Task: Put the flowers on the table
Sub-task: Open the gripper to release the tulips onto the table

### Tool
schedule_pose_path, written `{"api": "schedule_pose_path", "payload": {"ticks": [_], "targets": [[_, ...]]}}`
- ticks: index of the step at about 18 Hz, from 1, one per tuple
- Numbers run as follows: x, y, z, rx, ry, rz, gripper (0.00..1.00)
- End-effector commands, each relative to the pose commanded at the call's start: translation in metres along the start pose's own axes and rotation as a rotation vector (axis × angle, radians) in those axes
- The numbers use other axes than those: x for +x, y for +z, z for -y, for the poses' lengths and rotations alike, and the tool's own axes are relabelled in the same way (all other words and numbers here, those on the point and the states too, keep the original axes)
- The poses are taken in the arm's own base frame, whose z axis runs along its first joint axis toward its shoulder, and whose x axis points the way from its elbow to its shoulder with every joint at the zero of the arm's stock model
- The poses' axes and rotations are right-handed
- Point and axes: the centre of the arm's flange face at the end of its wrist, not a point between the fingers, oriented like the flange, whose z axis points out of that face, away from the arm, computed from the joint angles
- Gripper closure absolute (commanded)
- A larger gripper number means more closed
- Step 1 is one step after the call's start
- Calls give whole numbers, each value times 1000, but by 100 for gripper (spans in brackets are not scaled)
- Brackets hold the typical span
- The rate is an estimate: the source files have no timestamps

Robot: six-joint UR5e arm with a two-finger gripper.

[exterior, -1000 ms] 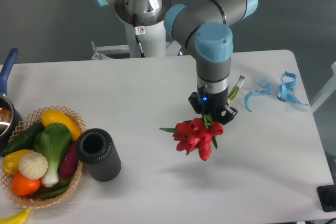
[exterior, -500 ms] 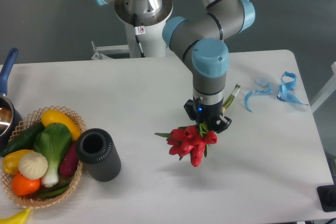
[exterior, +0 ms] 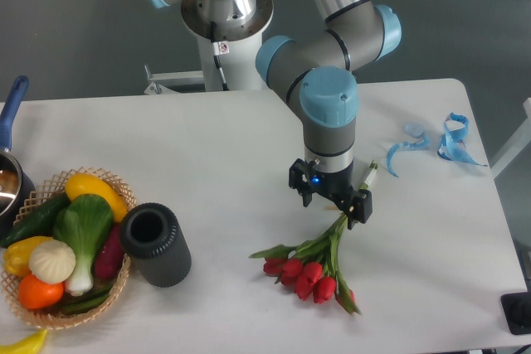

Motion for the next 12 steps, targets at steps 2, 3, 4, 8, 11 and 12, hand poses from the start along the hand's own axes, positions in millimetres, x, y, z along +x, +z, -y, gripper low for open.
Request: {"api": "schedule_pose_path", "payload": {"ticks": [2,3,4,8,11,12], "targets": [[-2,-2,0,2,-1,4,0],[-3,-3,-2,2,-3,8,0],[-4,-3,-3,2,-6,9,0],[-8,-3,-8,7,-14,27,0],[-6,-1,-9,6,-16,23,0],[-6,0,-9,5,-16,22,0]]}}
